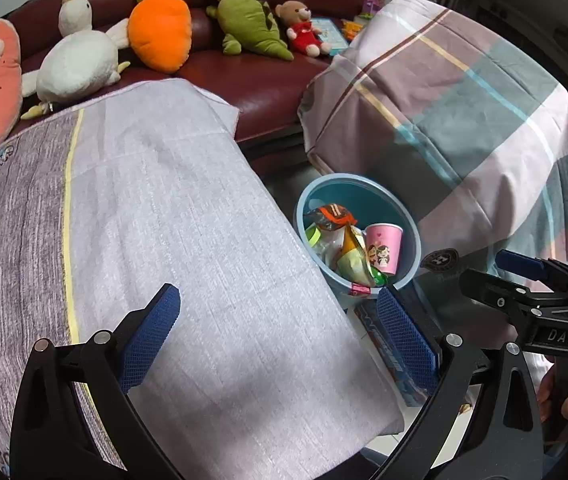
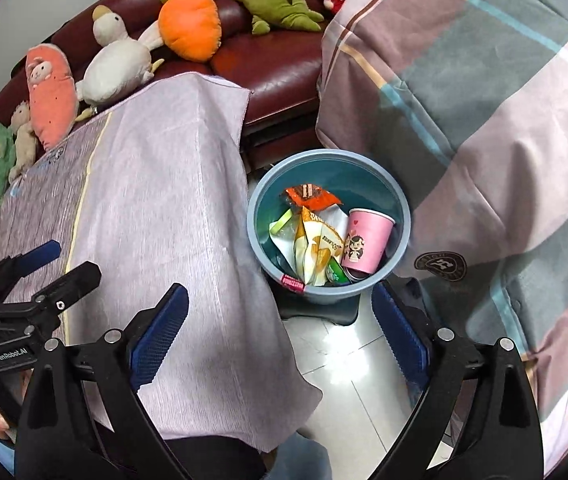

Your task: Collect trash

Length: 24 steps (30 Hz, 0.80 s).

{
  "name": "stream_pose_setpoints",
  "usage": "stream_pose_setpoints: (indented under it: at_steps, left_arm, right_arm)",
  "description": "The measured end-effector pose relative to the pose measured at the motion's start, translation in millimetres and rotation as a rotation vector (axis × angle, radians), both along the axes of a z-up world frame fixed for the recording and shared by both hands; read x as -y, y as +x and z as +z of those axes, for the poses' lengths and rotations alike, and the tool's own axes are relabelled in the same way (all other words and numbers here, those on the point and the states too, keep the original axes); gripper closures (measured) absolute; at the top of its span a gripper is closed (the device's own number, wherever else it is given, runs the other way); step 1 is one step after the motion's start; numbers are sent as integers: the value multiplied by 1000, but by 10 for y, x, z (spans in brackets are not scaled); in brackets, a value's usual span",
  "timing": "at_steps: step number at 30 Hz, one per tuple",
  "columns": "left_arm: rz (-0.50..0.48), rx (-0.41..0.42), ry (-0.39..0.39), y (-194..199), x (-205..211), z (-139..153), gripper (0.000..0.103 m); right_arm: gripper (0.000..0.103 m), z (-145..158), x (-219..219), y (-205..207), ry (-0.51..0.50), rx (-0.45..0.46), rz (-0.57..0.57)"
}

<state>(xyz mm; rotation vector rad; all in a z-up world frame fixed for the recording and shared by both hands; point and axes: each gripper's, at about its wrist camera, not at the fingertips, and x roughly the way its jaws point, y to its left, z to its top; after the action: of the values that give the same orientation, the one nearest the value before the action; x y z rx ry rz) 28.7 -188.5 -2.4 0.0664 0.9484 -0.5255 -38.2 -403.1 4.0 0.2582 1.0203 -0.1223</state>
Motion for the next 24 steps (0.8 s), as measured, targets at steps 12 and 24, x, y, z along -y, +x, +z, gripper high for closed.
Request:
stream_pose_setpoints:
  at_steps: [12, 24]
  left_arm:
    - [24, 18, -17, -81, -128, 0, 4]
    - [18, 32, 14, -118, -57, -67, 4]
  right_arm:
    - [14, -3, -65, -61, 5, -3, -4]
    - [14, -64, -66, -40, 2, -12, -5]
